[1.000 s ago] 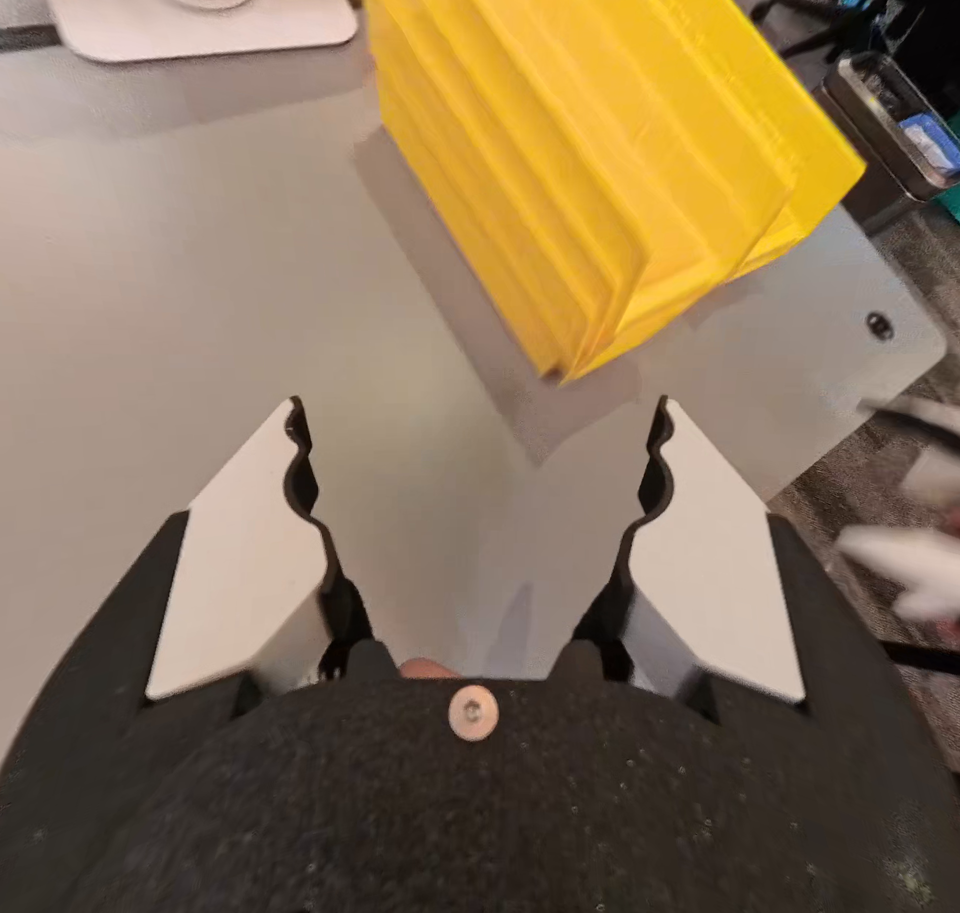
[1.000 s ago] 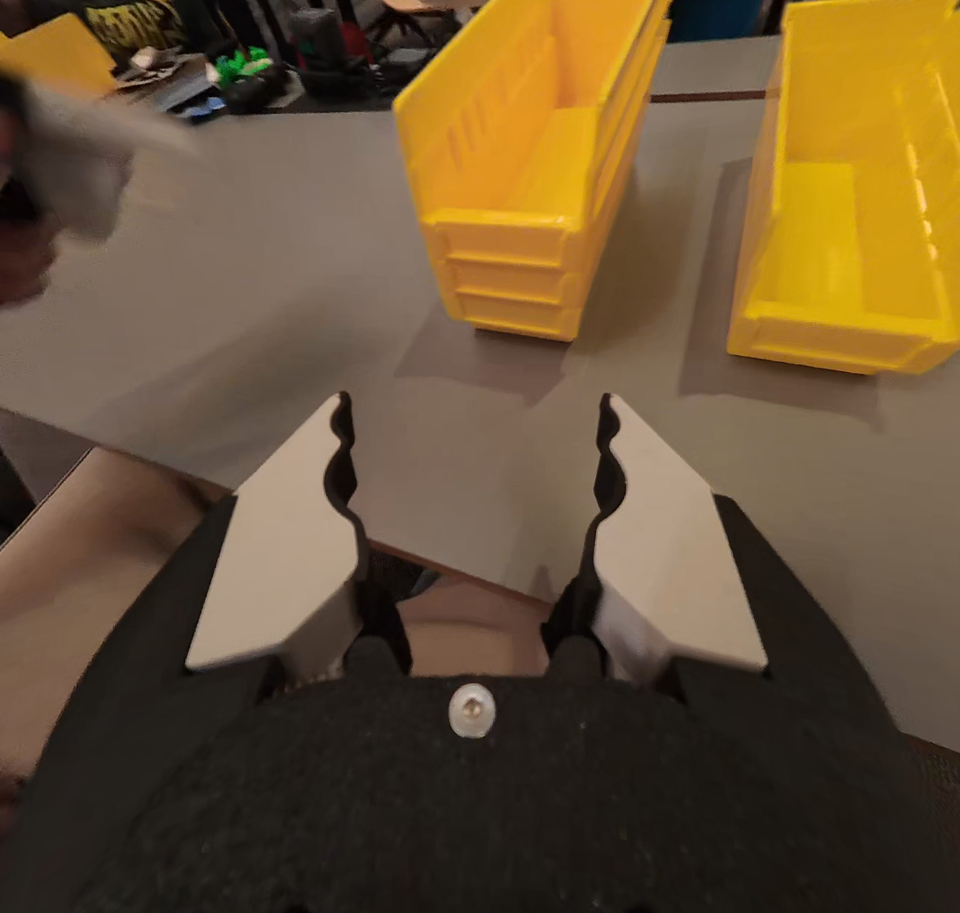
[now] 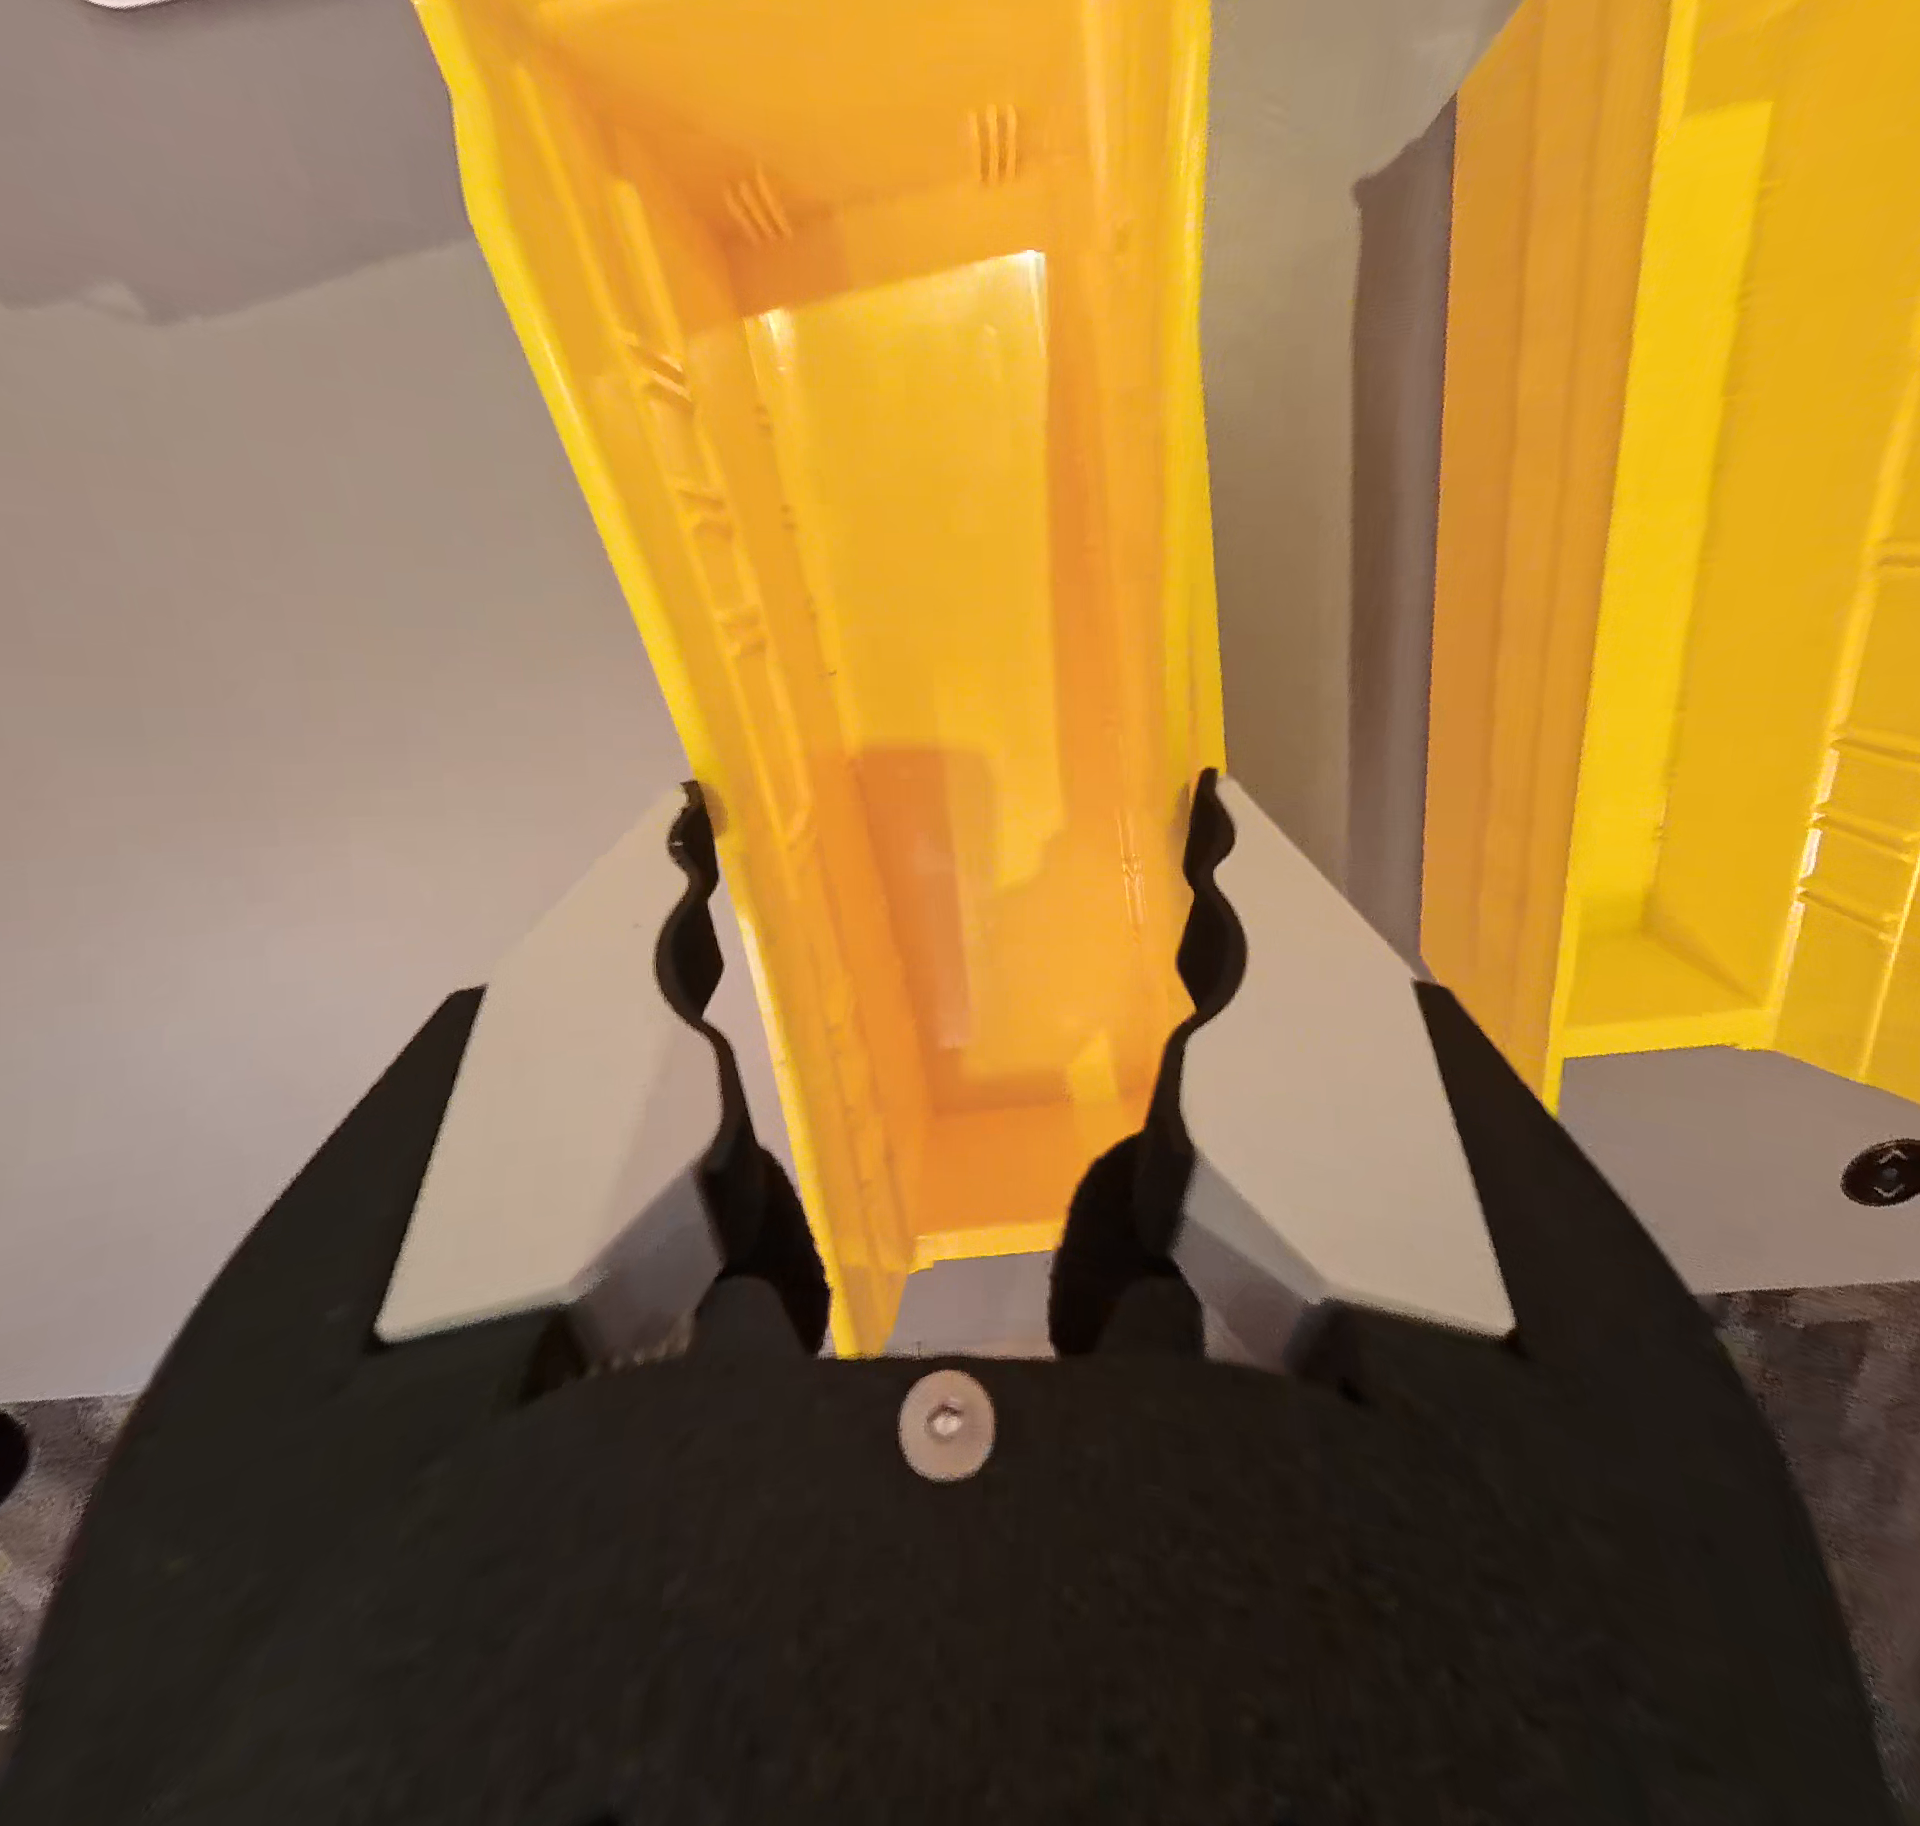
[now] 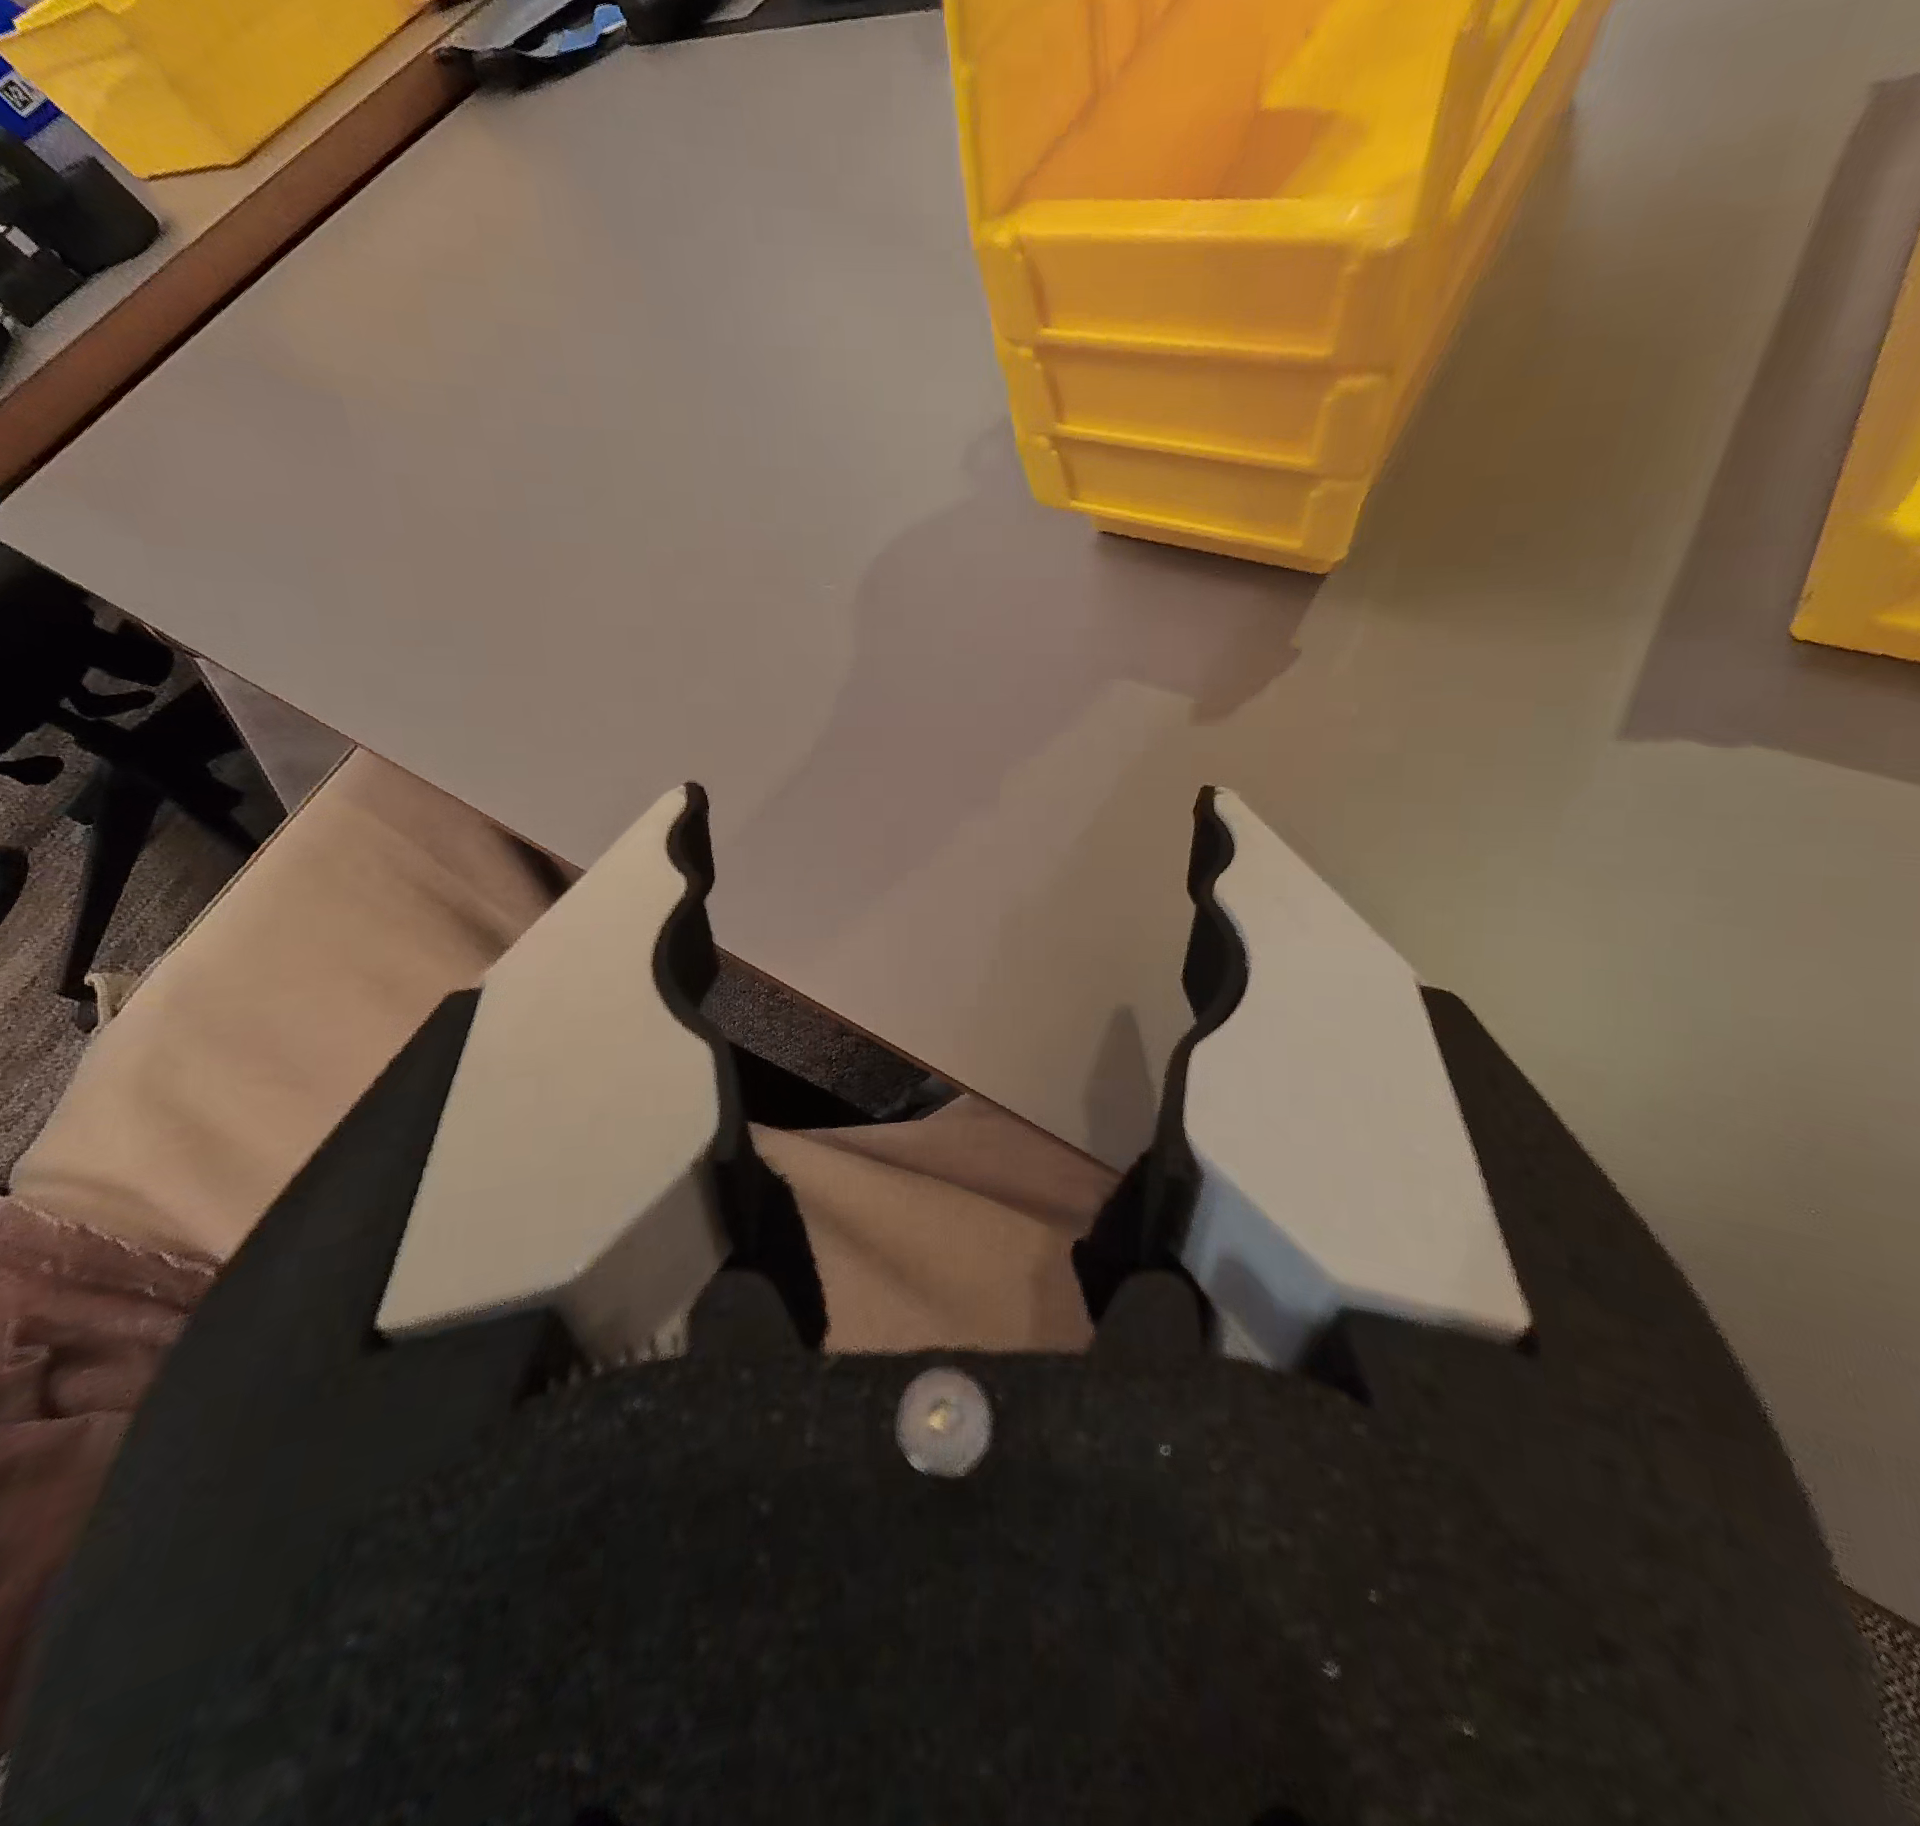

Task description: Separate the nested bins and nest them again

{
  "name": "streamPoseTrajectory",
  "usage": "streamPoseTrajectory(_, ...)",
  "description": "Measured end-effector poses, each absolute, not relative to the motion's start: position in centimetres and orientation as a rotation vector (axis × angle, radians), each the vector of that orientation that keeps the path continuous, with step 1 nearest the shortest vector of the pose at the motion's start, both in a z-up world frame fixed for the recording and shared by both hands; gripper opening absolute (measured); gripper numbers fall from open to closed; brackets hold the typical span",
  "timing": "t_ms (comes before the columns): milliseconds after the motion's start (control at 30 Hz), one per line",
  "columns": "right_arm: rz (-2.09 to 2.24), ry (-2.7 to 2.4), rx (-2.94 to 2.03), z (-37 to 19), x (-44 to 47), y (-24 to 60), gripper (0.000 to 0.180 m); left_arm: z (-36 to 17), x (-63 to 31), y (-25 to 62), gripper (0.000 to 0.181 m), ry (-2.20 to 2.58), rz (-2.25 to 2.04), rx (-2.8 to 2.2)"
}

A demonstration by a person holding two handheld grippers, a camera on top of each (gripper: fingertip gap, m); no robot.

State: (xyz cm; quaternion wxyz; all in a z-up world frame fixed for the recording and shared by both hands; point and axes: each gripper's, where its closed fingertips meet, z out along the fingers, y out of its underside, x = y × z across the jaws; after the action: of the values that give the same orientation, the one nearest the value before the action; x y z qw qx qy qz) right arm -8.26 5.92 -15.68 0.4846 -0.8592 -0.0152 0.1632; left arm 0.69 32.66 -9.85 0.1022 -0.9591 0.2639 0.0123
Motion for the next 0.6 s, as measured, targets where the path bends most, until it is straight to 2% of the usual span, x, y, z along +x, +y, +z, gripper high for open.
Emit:
streamPoseTrajectory(300, 0.382, -0.033, -2.100, -15.9, -7.9, 5.8, 0.091, -9.2, 0.2, 32.2, 0.084, 0.849, 0.141, -2.830)
streamPoseTrajectory(600, 0.381, -0.049, -2.106, -16.0, -8.2, 5.8, 0.091, -6.0, -0.1, 32.7, 0.085, 0.828, 0.100, -2.824)
